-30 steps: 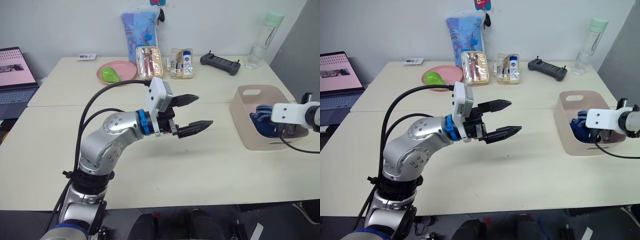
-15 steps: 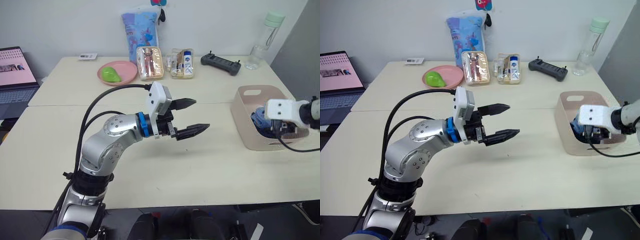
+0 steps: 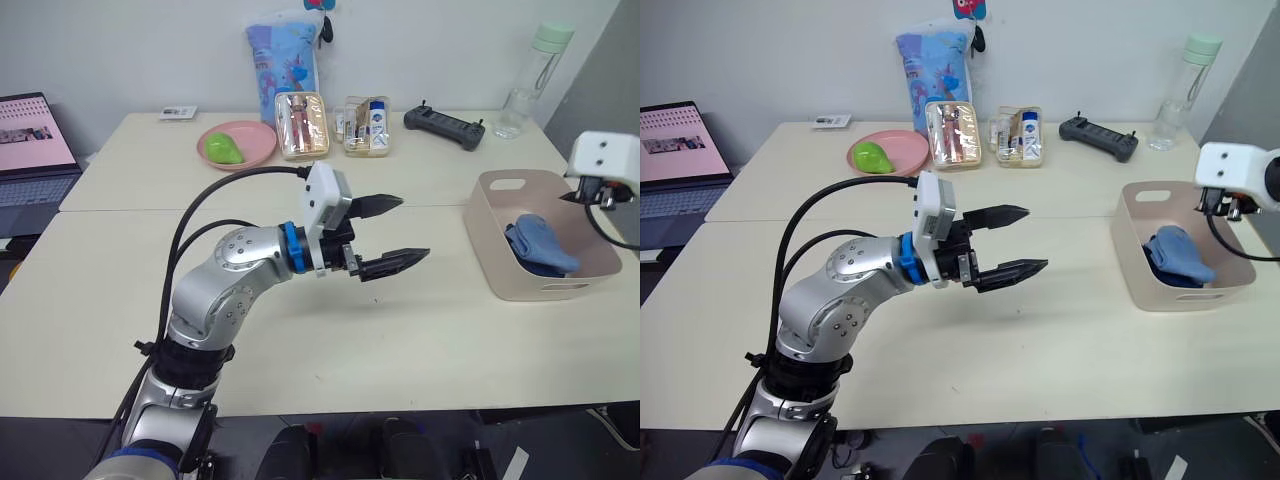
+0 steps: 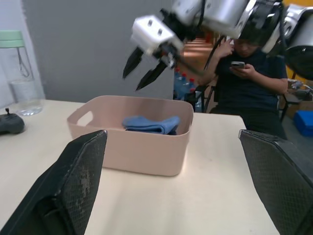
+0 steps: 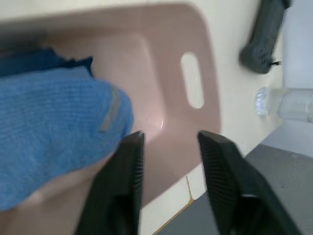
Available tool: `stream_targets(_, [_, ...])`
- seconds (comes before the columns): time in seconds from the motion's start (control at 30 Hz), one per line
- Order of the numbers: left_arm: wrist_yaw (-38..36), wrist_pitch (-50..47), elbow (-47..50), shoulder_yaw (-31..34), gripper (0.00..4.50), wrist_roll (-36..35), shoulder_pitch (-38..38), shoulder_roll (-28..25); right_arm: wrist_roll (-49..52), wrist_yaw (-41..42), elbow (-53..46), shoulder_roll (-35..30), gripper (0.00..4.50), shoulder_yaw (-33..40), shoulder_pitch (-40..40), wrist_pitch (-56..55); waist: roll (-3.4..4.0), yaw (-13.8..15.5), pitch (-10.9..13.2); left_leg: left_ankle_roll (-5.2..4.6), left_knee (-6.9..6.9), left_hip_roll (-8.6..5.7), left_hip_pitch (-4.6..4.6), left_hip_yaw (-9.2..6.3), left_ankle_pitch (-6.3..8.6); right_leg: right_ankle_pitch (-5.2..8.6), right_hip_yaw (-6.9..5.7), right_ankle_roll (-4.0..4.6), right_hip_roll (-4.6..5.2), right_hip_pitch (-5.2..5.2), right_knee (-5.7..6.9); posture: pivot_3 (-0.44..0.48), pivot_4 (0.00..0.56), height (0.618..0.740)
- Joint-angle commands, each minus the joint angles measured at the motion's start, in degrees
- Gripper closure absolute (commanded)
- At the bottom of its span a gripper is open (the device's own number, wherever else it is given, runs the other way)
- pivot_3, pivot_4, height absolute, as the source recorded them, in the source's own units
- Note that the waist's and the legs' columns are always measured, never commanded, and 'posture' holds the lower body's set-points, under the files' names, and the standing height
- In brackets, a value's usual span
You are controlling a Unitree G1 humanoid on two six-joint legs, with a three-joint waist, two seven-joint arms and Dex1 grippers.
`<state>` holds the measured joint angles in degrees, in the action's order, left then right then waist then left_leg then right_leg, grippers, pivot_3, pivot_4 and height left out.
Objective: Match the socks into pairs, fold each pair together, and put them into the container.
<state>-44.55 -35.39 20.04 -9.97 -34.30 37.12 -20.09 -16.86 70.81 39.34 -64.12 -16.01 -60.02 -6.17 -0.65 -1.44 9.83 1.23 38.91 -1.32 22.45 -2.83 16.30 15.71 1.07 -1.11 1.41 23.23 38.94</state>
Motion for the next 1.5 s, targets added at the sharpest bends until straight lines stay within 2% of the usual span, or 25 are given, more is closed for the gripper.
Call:
stream_targets(0.03, [-0.04,0.34,1.54,-1.14,0.0,0.72,2.08,0.66,-1.38,-0.93,2.11,0.37,3.95,0.17,-0.22,-3.25,0.01,0.0,0.0,0.02,-0.01,0.01,0.01,0.01,-0.01,0.0,0.0,0.0,0.0,0.01,0.0,0.0,0.15,0.74])
stream_targets(0.1, [0.17,0.55,1.1,-1.54,0.0,1.48,2.78,0.83,-2.43,-2.15,3.81,2.12,4.49,-0.84,1.13,-4.63,0.0,-0.06,0.0,0.03,-0.02,0.01,0.0,0.01,-0.02,0.0,0.01,0.0,0.0,0.01,0.0,0.0,0.15,0.74])
stream_targets(0.37, [0.35,-0.78,2.5,-1.47,0.0,1.41,2.16,1.09,-3.32,-0.96,7.09,7.38,4.49,-2.67,6.6,-5.19,0.0,-0.1,-0.01,0.03,0.0,0.02,-0.03,0.0,-0.02,0.0,0.01,0.0,-0.01,-0.01,0.04,0.0,0.15,0.74])
stream_targets(0.53, [0.6,-0.84,2.63,-1.32,0.0,1.71,1.94,1.14,-5.33,-4.56,10.91,8.69,4.49,-3.22,6.76,-7.13,-0.01,-0.1,-0.02,0.03,0.02,0.02,-0.05,-0.01,-0.02,-0.01,0.0,0.0,-0.01,-0.05,0.04,0.0,0.15,0.74])
stream_targets(0.77, [0.41,-1.87,2.93,1.17,0.0,1.44,0.49,-1.71,-3.52,-1.93,8.91,4.62,4.49,-0.09,-0.06,-6.72,0.02,-0.23,0.0,0.03,0.01,0.02,-0.07,0.01,-0.02,0.0,0.02,0.0,-0.02,-0.03,0.05,0.0,0.15,0.74])
stream_targets(0.87, [-0.07,-1.43,3.14,3.51,0.0,1.58,-1.21,-4.94,-1.48,0.7,8.27,3.26,3.87,1.82,-4.29,-5.07,0.02,-0.21,0.0,0.03,0.0,0.02,-0.05,0.0,-0.02,0.0,0.01,0.0,-0.02,-0.01,0.03,0.0,0.15,0.74])
stream_targets(1.0, [-0.16,0.84,2.1,8.52,0.0,4.02,-6.55,-11.77,8.49,-1.64,3.25,8.52,2.47,10.33,-8.26,2.89,0.09,-0.88,0.02,0.03,-0.1,0.08,-0.17,0.08,-0.01,-0.01,0.11,0.02,-0.07,0.01,0.07,0.0,0.15,0.74])
stream_targets(1.13, [4.09,3.74,0.22,12.36,0.0,6.75,-10.27,-12.16,17.98,-3.45,-12.0,15.77,1.1,16.02,-1.23,17.0,0.02,-0.34,-0.01,-0.18,-0.05,0.18,-0.21,-0.05,0.11,-0.01,-0.02,0.03,-0.12,-0.1,0.07,0.0,0.15,0.74])
stream_targets(1.23, [9.71,8.04,-0.76,14.68,0.0,10.78,-16.91,-9.81,24.59,-11.28,-30.57,25.28,0.03,18.47,11.46,28.63,-0.07,0.08,-0.13,-0.19,0.0,0.14,-0.07,-0.09,0.11,-0.02,-0.04,0.02,-0.05,-0.05,0.06,0.0,0.15,0.74])
stream_targets(1.33, [14.87,10.5,0.51,17.44,0.0,12.22,-22.39,-6.55,25.88,-19.72,-43.82,33.29,0.03,17.96,22.34,34.7,-0.05,0.68,-0.14,-0.18,-0.03,0.13,0.23,-0.23,0.12,-0.01,-0.13,0.01,-0.03,0.17,-0.01,0.0,0.15,0.74])
stream_targets(1.4, [17.75,12.88,1.63,18.42,0.0,14.03,-26.66,-4.59,23.05,-26.22,-49.61,38.1,0.03,15.47,30.7,34.1,-0.05,1.62,-0.14,-0.15,0.09,0.04,0.62,-0.19,0.1,-0.03,-0.1,0.01,0.05,0.58,0.12,0.0,0.15,0.74])
stream_targets(1.5, [19.77,14.66,3.53,18.36,0.0,15.4,-33.12,-2.67,21.25,-32.73,-55.48,42.85,0.03,13.12,41.52,32.5,-0.14,2.01,-0.22,-0.18,0.06,0.0,0.45,-0.2,0.12,-0.03,-0.12,0.0,0.1,0.39,0.05,0.0,0.15,0.74])
